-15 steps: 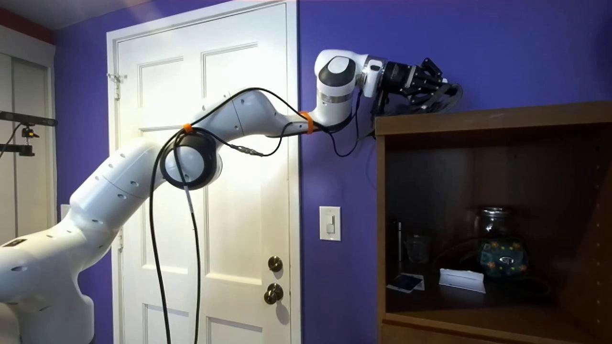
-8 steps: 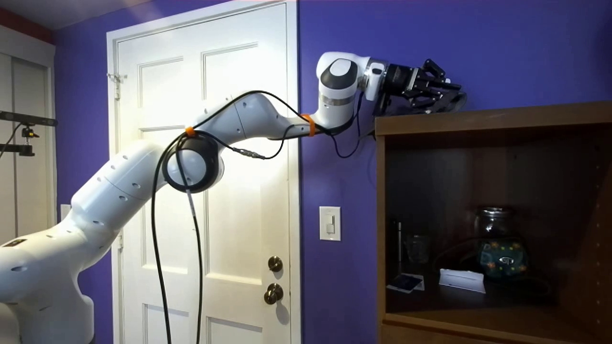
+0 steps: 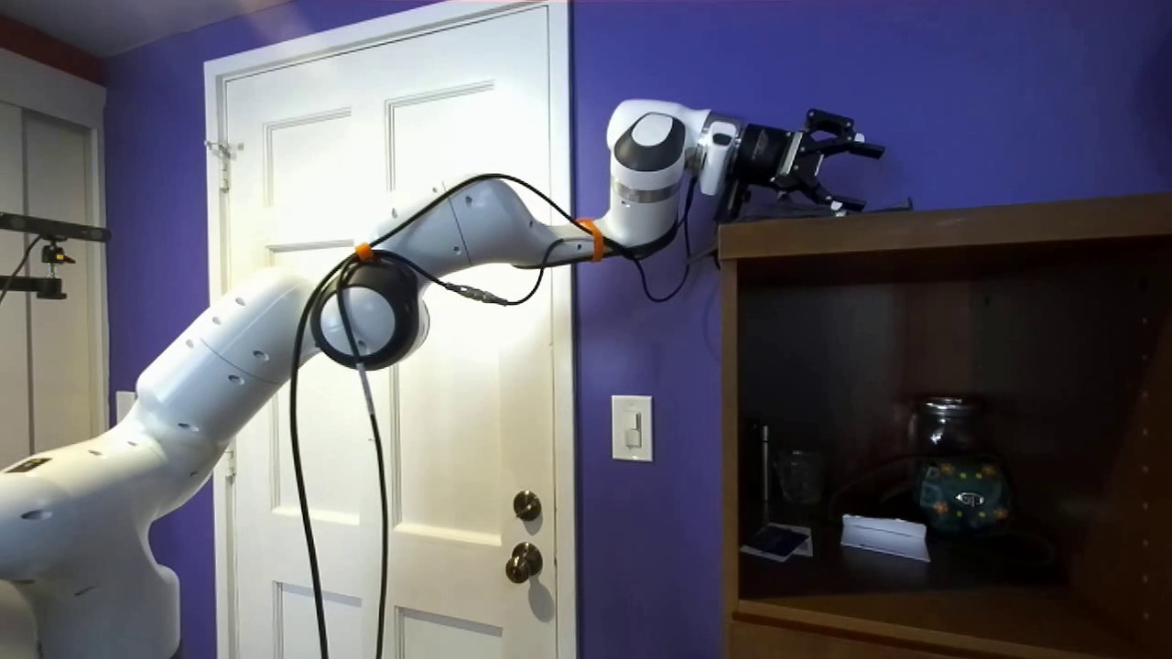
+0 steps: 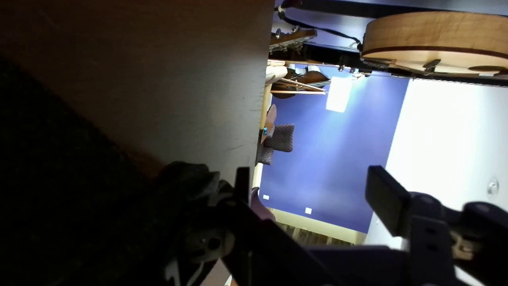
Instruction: Take the hat off of the door and put it on the cabinet
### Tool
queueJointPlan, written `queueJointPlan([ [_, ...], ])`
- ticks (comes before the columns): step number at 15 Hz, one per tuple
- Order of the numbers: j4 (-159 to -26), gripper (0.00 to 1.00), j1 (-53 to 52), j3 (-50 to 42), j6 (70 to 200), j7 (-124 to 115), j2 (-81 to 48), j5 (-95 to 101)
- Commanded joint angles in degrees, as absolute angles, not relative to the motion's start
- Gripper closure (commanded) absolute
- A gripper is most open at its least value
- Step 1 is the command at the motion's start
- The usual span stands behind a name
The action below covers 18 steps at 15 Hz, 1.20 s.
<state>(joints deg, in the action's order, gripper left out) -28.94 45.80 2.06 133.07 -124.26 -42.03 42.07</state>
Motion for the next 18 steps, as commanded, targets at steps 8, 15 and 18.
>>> queueJointPlan([
  [8,-24.48,0.0,41.01,-11.68,125.92,-128.5,-41.53,24.63],
  [15,-24.84,0.0,37.94,-17.91,120.86,-122.63,-39.0,19.78],
  [18,-25.69,0.0,37.32,-17.55,117.84,-115.43,-36.71,18.24],
])
